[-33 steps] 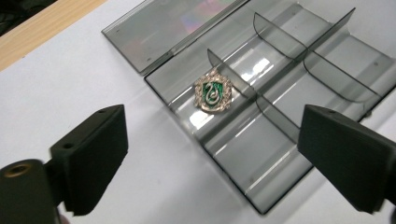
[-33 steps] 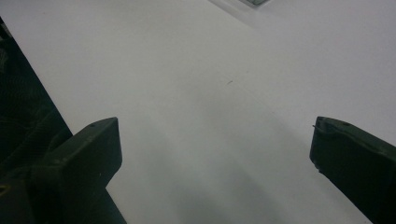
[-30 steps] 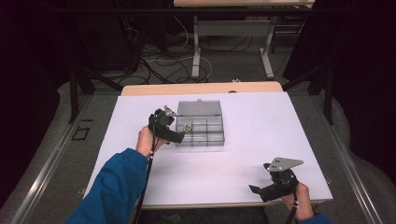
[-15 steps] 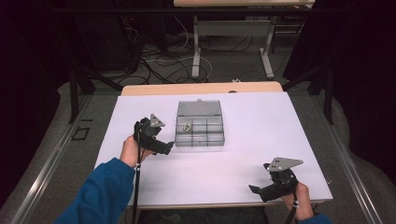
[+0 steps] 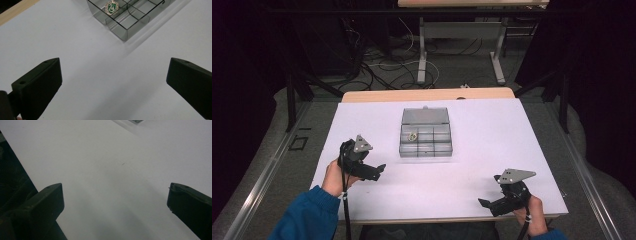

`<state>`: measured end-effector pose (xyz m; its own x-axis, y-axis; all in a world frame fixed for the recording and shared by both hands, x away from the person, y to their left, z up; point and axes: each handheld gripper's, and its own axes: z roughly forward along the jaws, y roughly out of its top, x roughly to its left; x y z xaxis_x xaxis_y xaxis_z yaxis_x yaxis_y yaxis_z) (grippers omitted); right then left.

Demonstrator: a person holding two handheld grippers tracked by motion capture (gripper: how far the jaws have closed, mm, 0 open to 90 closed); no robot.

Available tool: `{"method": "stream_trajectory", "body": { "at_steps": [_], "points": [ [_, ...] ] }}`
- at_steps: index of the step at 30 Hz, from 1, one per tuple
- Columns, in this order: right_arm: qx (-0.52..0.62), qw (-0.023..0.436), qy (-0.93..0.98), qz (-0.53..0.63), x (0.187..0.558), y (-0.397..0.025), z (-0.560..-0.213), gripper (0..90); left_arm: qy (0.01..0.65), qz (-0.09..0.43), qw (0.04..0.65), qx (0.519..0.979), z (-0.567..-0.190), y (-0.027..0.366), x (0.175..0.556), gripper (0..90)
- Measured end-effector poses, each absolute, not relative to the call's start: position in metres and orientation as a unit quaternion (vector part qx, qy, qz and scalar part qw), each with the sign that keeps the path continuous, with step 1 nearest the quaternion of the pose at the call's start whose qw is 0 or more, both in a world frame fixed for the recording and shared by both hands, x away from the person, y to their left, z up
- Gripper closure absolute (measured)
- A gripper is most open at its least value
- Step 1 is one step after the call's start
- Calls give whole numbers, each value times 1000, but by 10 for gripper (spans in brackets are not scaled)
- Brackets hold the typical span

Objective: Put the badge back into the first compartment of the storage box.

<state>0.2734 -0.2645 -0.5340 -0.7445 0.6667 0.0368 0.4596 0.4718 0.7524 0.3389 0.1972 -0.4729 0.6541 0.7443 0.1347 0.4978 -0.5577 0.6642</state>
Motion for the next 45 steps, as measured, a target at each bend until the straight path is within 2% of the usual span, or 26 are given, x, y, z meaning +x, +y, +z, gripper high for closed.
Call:
{"method": "stream_trajectory", "body": {
  "at_steps": [25, 45],
  "points": [
    [333, 128, 851, 385, 274, -263, -534, 6, 370, 207, 315, 849, -502, 232, 290, 2],
    [326, 129, 855, 382, 275, -264, -535, 6, 351, 217, 338, 846, -511, 231, 267, 2]
  ]
}}
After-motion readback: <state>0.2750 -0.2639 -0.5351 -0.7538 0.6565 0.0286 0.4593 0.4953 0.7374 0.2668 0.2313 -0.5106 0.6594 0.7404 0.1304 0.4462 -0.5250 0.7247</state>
